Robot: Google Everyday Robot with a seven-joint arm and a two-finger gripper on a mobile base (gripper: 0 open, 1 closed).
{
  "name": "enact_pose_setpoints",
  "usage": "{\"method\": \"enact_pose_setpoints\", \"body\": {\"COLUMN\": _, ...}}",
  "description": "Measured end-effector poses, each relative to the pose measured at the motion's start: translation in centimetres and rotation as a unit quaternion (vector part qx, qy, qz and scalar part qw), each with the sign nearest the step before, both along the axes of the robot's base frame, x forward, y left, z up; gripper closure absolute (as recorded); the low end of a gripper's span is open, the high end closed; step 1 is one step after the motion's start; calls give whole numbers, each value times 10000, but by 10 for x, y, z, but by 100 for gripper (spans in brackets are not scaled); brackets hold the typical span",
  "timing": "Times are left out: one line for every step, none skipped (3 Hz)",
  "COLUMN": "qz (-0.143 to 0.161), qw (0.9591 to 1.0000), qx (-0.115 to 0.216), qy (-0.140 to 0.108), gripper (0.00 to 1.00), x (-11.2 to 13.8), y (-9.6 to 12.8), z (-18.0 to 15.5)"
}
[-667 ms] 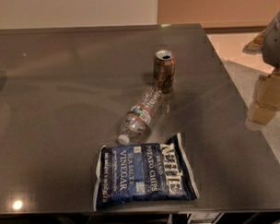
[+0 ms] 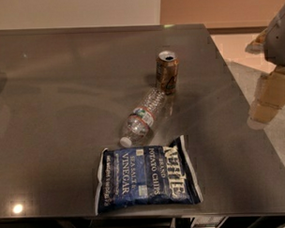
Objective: Knock orange can over
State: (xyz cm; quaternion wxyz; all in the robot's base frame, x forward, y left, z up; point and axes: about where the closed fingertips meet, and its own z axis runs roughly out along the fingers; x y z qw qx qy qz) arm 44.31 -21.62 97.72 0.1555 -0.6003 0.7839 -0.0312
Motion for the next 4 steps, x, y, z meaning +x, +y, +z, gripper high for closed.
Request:
{"method": "enact_pose_setpoints", "body": {"qz": -70, "qw": 9998, "qx": 206, "qy": -49, "gripper": 0, "x": 21, "y": 4, "z": -1}}
{"method": "enact_pose_setpoints", "body": {"qz": -142, "qw": 9986, "qx": 483, "qy": -134, "gripper": 0, "x": 47, "y": 11, "z": -4}}
{"method": "enact_pose_setpoints", "body": {"qz": -183, "qw": 9968, "qx": 752, "qy": -195, "gripper": 0, "x": 67, "y": 18, "z": -4}}
{"method": "enact_pose_setpoints", "body": {"qz": -225, "qw": 9939, "qx": 1052, "qy": -234, "gripper": 0, "x": 90, "y": 26, "z": -3}}
